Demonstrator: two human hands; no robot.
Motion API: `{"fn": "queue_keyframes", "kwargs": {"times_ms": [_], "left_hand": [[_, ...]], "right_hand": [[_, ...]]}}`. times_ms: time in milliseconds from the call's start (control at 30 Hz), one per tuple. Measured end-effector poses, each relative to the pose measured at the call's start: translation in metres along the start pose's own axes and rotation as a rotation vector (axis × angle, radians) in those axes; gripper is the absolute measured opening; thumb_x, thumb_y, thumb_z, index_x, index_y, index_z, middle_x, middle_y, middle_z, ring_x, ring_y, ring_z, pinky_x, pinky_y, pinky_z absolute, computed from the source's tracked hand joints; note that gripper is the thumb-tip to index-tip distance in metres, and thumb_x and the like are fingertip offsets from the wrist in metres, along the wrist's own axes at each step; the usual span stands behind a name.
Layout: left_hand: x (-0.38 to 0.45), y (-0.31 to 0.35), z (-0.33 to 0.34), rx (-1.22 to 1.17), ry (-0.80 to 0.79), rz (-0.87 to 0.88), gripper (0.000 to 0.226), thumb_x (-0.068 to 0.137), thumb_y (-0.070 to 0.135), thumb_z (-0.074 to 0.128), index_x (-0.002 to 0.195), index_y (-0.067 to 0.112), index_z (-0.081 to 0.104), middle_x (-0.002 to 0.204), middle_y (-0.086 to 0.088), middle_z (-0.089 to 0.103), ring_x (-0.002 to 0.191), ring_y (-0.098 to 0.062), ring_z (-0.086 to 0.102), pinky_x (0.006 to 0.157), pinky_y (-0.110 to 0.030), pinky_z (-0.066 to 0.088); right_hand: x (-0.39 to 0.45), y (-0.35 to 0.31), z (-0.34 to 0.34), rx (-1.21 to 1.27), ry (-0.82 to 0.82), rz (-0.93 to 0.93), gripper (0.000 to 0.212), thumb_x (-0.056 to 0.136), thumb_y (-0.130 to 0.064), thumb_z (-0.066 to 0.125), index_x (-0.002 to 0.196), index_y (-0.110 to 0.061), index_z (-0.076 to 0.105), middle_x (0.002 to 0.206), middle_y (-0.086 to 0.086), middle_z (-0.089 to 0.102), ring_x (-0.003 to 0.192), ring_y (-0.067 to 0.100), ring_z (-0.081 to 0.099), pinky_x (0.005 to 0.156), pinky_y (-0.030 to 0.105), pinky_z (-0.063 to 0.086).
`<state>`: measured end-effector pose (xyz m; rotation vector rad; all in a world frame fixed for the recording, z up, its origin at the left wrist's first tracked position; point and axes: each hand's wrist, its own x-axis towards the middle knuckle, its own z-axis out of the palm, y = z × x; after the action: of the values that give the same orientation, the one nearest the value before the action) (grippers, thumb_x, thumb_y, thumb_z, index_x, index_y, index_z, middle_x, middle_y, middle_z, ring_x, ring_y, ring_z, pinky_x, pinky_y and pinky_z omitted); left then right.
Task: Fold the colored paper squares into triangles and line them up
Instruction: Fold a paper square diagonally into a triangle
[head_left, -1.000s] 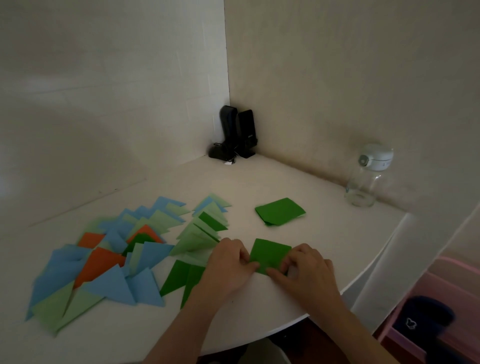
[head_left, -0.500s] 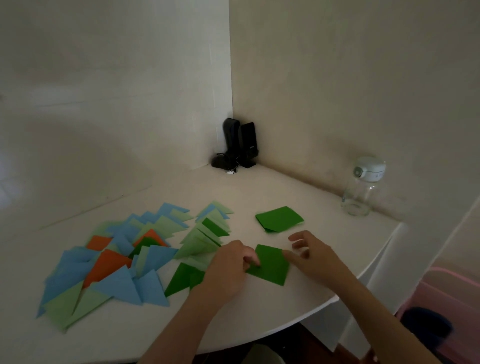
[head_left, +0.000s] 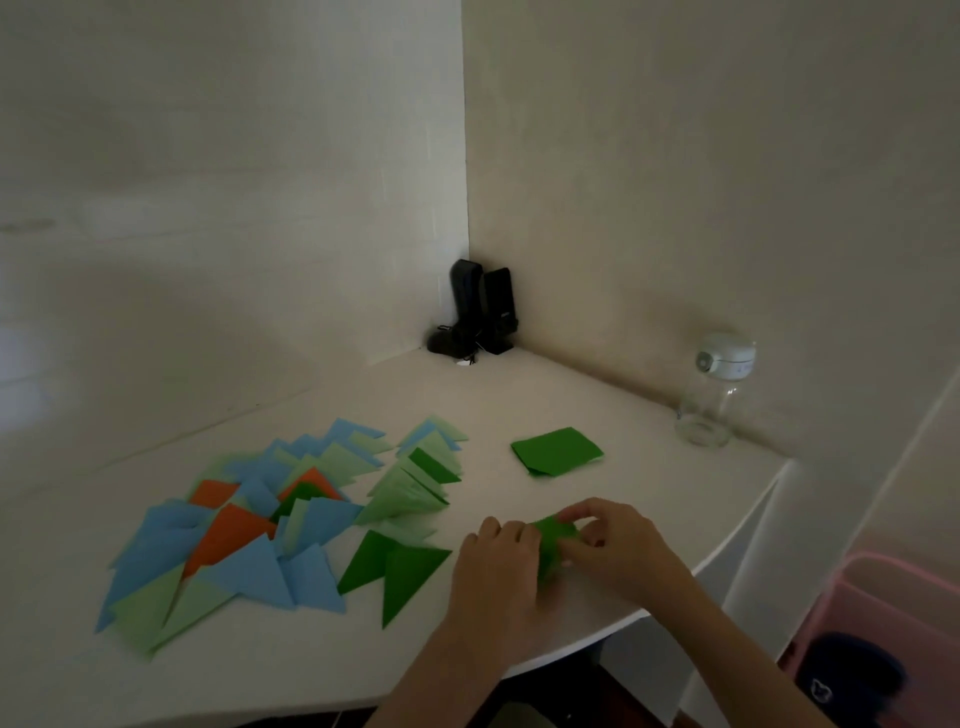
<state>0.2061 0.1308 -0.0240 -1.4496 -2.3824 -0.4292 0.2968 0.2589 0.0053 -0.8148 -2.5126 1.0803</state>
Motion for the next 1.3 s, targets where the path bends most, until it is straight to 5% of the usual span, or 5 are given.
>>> {"fn": "queue_keyframes", "kwargs": {"times_ms": [267, 433, 733, 1000, 1300], "left_hand": [[-0.004, -0.02, 0.002, -0.308, -0.017, -0.078, 0.019, 0.077, 0.002, 0.06, 0.07, 0.018, 0.056, 0.072, 0.004, 0.057, 0.071, -0.016, 0.048, 0.065, -0.018, 0.025], [-0.002, -0.036, 0.01, -0.385, 0.029, -0.136, 0.032, 0.071, 0.008, 0.071, 0.062, 0.028, 0.048, 0.069, 0.012, 0.051, 0.069, -0.015, 0.046, 0.063, -0.036, 0.042], [0.002, -0.021, 0.007, -0.27, 0.089, -0.286, 0.027, 0.089, 0.041, 0.057, 0.079, 0.016, 0.057, 0.083, 0.003, 0.048, 0.083, -0.015, 0.041, 0.075, -0.028, 0.037], [0.008, -0.022, 0.009, -0.382, 0.094, -0.325, 0.024, 0.087, 0.036, 0.062, 0.085, 0.019, 0.045, 0.087, 0.003, 0.049, 0.084, -0.013, 0.041, 0.074, -0.026, 0.038], [0.006, -0.039, 0.007, -0.585, 0.059, -0.343, 0.026, 0.076, 0.014, 0.075, 0.077, 0.018, 0.049, 0.073, 0.007, 0.052, 0.07, -0.006, 0.049, 0.062, -0.016, 0.039]], "right_hand": [[-0.003, 0.002, -0.012, -0.258, -0.051, -0.146, 0.023, 0.077, -0.034, 0.073, 0.099, -0.026, 0.074, 0.062, -0.012, 0.047, 0.06, -0.001, 0.048, 0.062, 0.007, 0.036], [0.004, 0.01, 0.0, -0.306, -0.037, -0.116, 0.021, 0.078, -0.046, 0.069, 0.094, -0.033, 0.074, 0.07, -0.01, 0.045, 0.064, 0.0, 0.044, 0.061, 0.01, 0.034], [0.019, 0.015, 0.019, -0.324, 0.057, -0.04, 0.027, 0.074, -0.059, 0.066, 0.059, -0.039, 0.054, 0.076, -0.01, 0.044, 0.075, 0.012, 0.053, 0.072, 0.027, 0.043], [0.019, 0.016, 0.024, -0.386, 0.101, -0.062, 0.039, 0.072, -0.069, 0.059, 0.06, -0.036, 0.041, 0.077, -0.013, 0.041, 0.072, 0.008, 0.047, 0.073, 0.027, 0.041], [0.022, 0.035, 0.022, -0.197, 0.109, -0.123, 0.037, 0.068, -0.043, 0.077, 0.068, -0.032, 0.041, 0.073, -0.009, 0.047, 0.065, 0.004, 0.044, 0.064, 0.024, 0.037]]}}
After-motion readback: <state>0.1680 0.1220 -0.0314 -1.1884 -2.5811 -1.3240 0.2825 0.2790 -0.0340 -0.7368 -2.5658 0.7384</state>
